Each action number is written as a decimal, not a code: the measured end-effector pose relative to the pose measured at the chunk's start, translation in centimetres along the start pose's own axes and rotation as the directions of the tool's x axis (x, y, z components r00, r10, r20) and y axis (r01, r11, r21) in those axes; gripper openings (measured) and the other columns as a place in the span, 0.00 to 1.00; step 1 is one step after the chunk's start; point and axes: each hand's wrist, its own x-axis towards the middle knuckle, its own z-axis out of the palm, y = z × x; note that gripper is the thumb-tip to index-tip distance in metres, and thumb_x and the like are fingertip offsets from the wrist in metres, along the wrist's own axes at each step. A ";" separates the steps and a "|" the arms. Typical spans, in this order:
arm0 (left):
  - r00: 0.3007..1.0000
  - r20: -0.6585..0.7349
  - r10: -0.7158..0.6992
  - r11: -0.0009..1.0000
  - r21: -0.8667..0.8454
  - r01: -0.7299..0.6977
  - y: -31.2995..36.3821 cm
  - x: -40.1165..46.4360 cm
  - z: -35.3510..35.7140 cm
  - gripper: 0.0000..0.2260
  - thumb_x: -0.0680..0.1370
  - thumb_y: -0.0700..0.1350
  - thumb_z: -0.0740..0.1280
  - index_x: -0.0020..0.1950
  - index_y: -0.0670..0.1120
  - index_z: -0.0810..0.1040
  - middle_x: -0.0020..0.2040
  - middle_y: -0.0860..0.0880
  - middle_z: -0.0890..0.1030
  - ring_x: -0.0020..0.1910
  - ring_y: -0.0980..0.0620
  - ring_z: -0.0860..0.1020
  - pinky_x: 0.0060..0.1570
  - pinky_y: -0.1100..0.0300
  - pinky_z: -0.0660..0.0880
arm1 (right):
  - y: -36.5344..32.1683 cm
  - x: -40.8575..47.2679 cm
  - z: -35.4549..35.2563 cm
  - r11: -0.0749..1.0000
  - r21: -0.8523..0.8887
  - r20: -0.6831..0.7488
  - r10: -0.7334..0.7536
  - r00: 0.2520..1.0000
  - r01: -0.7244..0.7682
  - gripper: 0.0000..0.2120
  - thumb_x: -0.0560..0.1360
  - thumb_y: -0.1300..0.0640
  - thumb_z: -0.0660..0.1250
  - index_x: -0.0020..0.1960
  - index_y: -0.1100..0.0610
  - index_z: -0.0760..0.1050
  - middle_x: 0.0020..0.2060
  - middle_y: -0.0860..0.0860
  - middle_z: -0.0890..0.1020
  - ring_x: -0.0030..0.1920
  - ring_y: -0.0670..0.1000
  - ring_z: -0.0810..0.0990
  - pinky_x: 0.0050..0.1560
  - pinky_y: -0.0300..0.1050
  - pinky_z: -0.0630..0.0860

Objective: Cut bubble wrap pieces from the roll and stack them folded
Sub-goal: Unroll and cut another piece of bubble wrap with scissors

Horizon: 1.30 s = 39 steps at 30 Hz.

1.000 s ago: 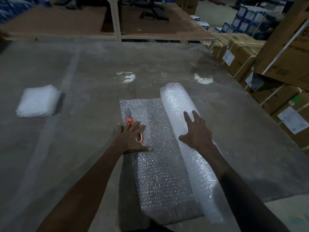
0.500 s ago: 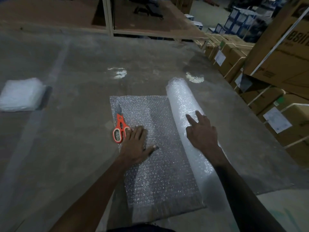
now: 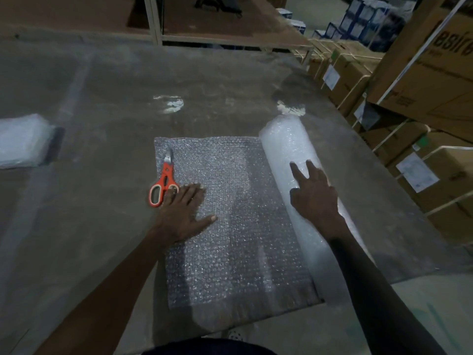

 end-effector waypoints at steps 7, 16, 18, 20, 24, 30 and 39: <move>0.999 0.033 0.023 1.000 0.007 -0.023 -0.5 -0.2 0.0 0.42 0.76 0.76 0.47 0.83 0.53 0.45 0.83 0.50 0.45 0.81 0.50 0.43 0.77 0.41 0.38 | 1.7 -0.6 2.1 0.989 -0.148 0.068 -0.015 0.998 0.025 0.43 0.77 0.38 0.66 0.83 0.46 0.47 0.83 0.56 0.44 0.81 0.65 0.47 0.71 0.72 0.64; 1.000 -0.021 0.009 0.999 0.052 -0.008 -0.3 -1.2 -0.5 0.40 0.76 0.76 0.46 0.82 0.53 0.50 0.83 0.51 0.48 0.81 0.48 0.46 0.77 0.39 0.40 | 0.5 0.4 1.1 0.984 -0.177 0.075 -0.004 0.997 0.017 0.43 0.77 0.34 0.64 0.83 0.47 0.46 0.83 0.57 0.44 0.81 0.65 0.45 0.73 0.74 0.57; 0.994 -0.107 -0.010 0.994 0.109 0.022 -0.8 -2.0 -1.0 0.40 0.76 0.76 0.46 0.81 0.53 0.55 0.82 0.50 0.54 0.81 0.45 0.52 0.76 0.37 0.44 | -0.9 0.6 0.7 0.982 -0.185 0.022 -0.038 0.999 0.042 0.42 0.78 0.34 0.62 0.83 0.48 0.48 0.83 0.56 0.47 0.82 0.64 0.46 0.73 0.75 0.52; 0.983 -0.183 -0.033 0.994 0.100 0.052 -1.8 -3.0 -1.8 0.38 0.78 0.73 0.49 0.81 0.51 0.58 0.81 0.48 0.58 0.79 0.43 0.55 0.74 0.38 0.47 | -3.0 0.8 0.8 0.988 -0.130 -0.023 -0.092 0.996 0.088 0.39 0.79 0.36 0.62 0.83 0.50 0.52 0.82 0.56 0.52 0.82 0.62 0.49 0.74 0.75 0.50; 0.979 -0.138 -0.153 0.981 0.096 0.167 -5.7 -4.6 -2.7 0.42 0.77 0.74 0.47 0.82 0.48 0.52 0.82 0.47 0.54 0.80 0.43 0.52 0.74 0.36 0.46 | -8.8 0.9 2.2 0.951 0.139 -0.058 -0.272 0.961 0.278 0.32 0.80 0.44 0.66 0.79 0.57 0.65 0.77 0.58 0.67 0.77 0.60 0.63 0.75 0.61 0.62; 0.969 -0.097 -0.227 0.972 -0.081 0.220 -8.8 -6.8 -2.9 0.45 0.73 0.76 0.56 0.81 0.50 0.52 0.82 0.50 0.54 0.81 0.49 0.48 0.76 0.39 0.41 | -19.7 0.4 4.9 0.808 0.519 0.025 -0.339 0.940 0.278 0.21 0.77 0.48 0.71 0.68 0.56 0.79 0.53 0.55 0.86 0.54 0.56 0.84 0.56 0.48 0.78; 0.966 -0.082 -0.247 0.968 0.015 0.249 -9.5 -7.0 -1.5 0.48 0.72 0.79 0.47 0.82 0.47 0.53 0.82 0.49 0.54 0.81 0.48 0.49 0.76 0.38 0.45 | -28.1 1.4 7.4 0.881 0.442 0.139 -0.257 0.956 0.172 0.19 0.76 0.46 0.72 0.58 0.60 0.80 0.52 0.60 0.85 0.53 0.62 0.83 0.51 0.52 0.79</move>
